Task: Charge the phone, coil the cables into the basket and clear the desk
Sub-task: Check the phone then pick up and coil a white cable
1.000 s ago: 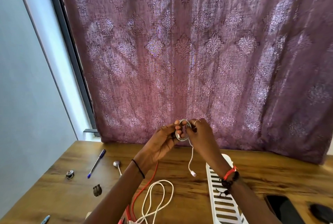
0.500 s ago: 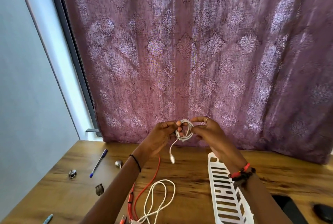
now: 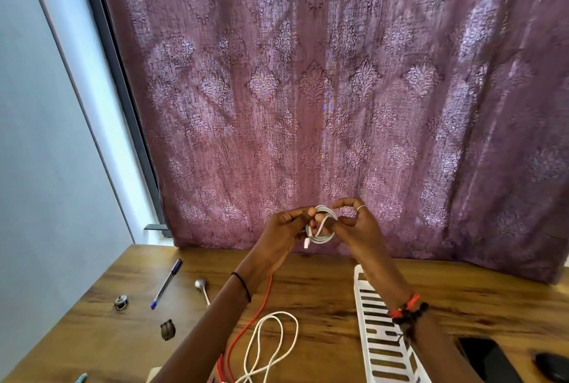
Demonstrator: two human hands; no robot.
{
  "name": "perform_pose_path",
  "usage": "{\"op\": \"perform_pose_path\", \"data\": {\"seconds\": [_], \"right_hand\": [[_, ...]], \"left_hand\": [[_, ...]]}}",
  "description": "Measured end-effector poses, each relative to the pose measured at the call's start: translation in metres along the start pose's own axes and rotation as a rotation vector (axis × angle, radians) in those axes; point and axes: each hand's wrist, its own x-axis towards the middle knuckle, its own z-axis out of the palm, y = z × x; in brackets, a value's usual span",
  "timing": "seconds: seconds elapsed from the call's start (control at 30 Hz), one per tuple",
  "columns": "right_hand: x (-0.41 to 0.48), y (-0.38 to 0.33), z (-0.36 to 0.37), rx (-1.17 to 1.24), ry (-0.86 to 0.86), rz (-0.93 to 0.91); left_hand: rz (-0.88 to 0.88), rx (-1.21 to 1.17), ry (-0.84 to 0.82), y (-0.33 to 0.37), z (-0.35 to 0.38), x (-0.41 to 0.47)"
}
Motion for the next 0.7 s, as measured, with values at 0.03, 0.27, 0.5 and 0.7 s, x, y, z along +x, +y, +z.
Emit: {"op": "perform_pose_path", "data": {"seconds": [0.03,0.27,0.5,0.7], "right_hand": [[-0.001,0.002,0.001,-0.053,0.064,-0.102],[-0.009,0.010,0.002,-0.279,0.178,-0.557],[-0.005,-0.001,0.003,0.635,-0.023,0.190],[-0.003,-0.005,-0.016,0.652,-0.258,0.500]], "left_hand": [[0.017,0.027,0.017,0.000,0.001,0.000],[0.221,0.294,0.073,0.012,-0.004,0.003],[0.252,0.435,0.048,0.007,-0.017,0.005],[0.222,0.560,0.024,0.002,-0.024,-0.002]]}}
